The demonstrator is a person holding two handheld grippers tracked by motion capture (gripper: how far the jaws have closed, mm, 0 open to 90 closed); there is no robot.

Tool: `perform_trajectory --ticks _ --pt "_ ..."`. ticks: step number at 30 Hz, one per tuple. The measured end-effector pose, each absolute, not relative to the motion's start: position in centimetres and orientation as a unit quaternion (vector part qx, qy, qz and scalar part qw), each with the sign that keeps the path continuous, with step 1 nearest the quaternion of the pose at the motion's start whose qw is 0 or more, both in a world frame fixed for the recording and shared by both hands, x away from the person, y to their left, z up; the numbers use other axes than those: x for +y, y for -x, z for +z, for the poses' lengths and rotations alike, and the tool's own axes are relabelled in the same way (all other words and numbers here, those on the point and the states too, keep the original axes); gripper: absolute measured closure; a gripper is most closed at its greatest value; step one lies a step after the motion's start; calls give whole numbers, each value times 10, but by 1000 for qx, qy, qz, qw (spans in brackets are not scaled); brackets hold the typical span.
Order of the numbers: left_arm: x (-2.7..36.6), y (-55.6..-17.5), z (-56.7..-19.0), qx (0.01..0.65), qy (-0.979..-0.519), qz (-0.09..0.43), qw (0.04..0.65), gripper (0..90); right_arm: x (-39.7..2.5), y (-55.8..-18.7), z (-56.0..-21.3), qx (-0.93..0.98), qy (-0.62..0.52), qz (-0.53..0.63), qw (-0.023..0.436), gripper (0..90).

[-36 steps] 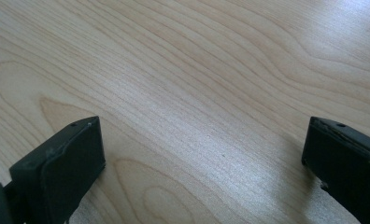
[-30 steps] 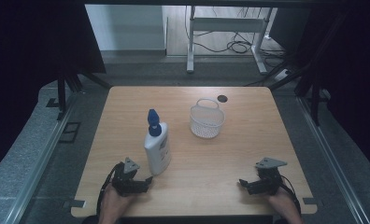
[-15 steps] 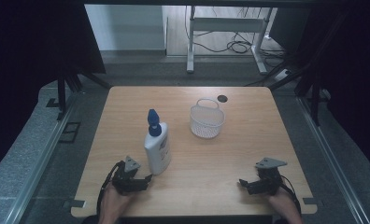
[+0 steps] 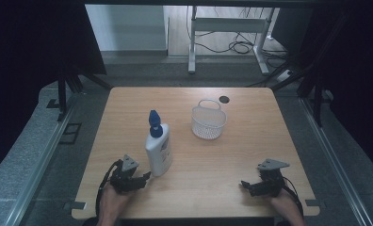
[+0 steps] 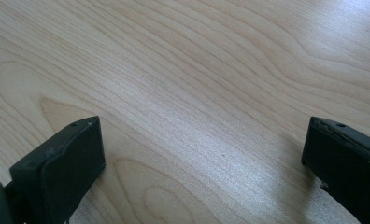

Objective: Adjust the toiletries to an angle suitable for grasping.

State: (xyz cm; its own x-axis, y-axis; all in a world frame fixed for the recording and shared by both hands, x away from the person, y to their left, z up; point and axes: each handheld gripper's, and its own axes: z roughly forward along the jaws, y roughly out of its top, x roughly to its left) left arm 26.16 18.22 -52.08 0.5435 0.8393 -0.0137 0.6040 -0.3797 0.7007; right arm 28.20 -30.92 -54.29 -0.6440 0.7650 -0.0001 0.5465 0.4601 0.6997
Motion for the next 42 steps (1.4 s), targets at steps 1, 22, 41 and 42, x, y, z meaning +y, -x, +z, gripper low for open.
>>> perform_trajectory --ticks 1,22,41,42 --pt "183 -262 -520 444 -811 175 337 382 -309 -282 -543 839 -391 343 159 0" --pt "187 -287 -519 451 -799 176 355 606 -309 -282 -543 839 -391 343 159 0" --pt "175 -307 -513 442 -794 157 386 828 -309 -282 -543 839 -391 343 160 0" --pt "174 -307 -512 439 -797 154 384 839 -309 -282 -543 839 -392 343 160 0"
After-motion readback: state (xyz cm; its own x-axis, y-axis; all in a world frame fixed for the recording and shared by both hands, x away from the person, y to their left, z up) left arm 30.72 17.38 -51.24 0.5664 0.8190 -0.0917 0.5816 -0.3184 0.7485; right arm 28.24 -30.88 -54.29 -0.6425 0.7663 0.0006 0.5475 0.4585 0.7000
